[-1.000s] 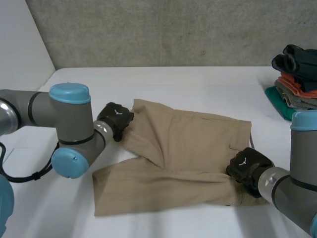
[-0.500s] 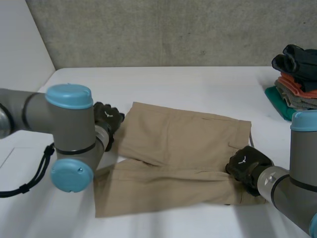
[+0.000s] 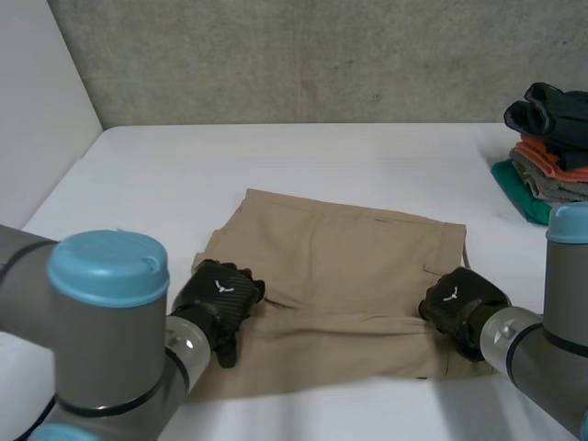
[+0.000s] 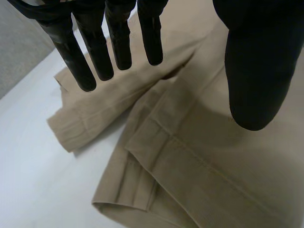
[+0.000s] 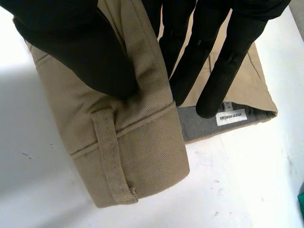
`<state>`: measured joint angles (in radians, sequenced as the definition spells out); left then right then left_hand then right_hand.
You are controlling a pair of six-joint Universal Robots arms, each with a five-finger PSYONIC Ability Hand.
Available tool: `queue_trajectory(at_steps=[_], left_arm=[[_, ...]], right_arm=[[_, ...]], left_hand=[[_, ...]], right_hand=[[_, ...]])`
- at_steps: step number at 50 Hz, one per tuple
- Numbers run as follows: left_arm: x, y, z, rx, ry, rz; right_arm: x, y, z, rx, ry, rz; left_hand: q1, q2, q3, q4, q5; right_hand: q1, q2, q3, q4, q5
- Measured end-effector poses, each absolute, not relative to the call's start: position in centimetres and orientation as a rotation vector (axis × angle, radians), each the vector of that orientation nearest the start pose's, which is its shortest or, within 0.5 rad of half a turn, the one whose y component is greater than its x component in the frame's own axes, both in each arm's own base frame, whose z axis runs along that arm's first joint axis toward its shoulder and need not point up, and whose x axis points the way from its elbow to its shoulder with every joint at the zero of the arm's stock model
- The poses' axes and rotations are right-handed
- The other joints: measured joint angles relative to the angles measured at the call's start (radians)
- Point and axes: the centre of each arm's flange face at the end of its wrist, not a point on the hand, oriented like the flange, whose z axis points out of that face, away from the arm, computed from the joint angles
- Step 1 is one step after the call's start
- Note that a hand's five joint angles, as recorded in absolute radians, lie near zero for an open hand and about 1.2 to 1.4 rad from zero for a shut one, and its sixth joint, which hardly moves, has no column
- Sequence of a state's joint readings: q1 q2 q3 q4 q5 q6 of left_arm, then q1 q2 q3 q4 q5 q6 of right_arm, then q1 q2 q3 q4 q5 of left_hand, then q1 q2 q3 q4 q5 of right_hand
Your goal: Fold the laundry.
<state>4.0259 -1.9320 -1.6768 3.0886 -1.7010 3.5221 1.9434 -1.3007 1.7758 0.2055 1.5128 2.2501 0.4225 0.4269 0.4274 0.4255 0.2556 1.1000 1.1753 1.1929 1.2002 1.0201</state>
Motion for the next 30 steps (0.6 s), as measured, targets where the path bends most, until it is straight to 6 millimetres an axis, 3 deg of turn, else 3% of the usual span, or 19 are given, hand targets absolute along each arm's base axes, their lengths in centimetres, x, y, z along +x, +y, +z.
queue_trajectory(at_steps=[6,8,10,14,21,25,30], left_arm=[[-29.6,-18.0,15.0,1.301,2.418,-1.598],[-29.6,-18.2,14.8,1.299,2.415,-1.597],[-29.7,-18.1,14.8,1.3,2.412,-1.597],[-29.6,-17.6,15.4,1.305,2.403,-1.606],[-28.3,-13.6,19.2,1.388,2.38,-1.597],[-26.6,-10.0,20.7,1.514,2.381,-1.474],[-25.1,-6.0,20.8,1.718,2.341,-1.289]], right_arm=[[22.6,-20.1,17.1,-1.798,2.375,-1.436],[22.6,-20.0,17.6,-1.789,2.362,-1.463],[22.6,-19.9,18.1,-1.777,2.351,-1.49],[22.6,-19.7,19.2,-1.752,2.333,-1.544],[22.1,-18.5,20.5,-1.772,2.334,-1.535],[21.0,-16.5,20.3,-1.904,2.366,-1.303],[19.5,-15.3,20.1,-2.019,2.393,-1.066]], left_hand=[[0.272,0.24,0.239,0.244,0.238],[0.571,0.521,0.518,0.524,0.514],[0.725,0.698,0.694,0.702,0.688],[0.727,0.766,0.762,0.769,0.722],[0.727,0.768,0.763,0.77,0.722],[0.727,0.77,0.766,0.77,0.722],[0.727,0.77,0.766,0.77,0.722]], right_hand=[[0.0,0.0,0.0,0.0,0.0],[0.0,0.0,0.0,0.0,0.0],[0.0,0.0,0.0,0.0,0.0],[0.0,0.0,0.0,0.0,0.0],[0.0,0.0,0.0,0.0,0.0],[0.0,0.0,0.0,0.0,0.0],[0.0,0.0,0.0,0.0,0.0]])
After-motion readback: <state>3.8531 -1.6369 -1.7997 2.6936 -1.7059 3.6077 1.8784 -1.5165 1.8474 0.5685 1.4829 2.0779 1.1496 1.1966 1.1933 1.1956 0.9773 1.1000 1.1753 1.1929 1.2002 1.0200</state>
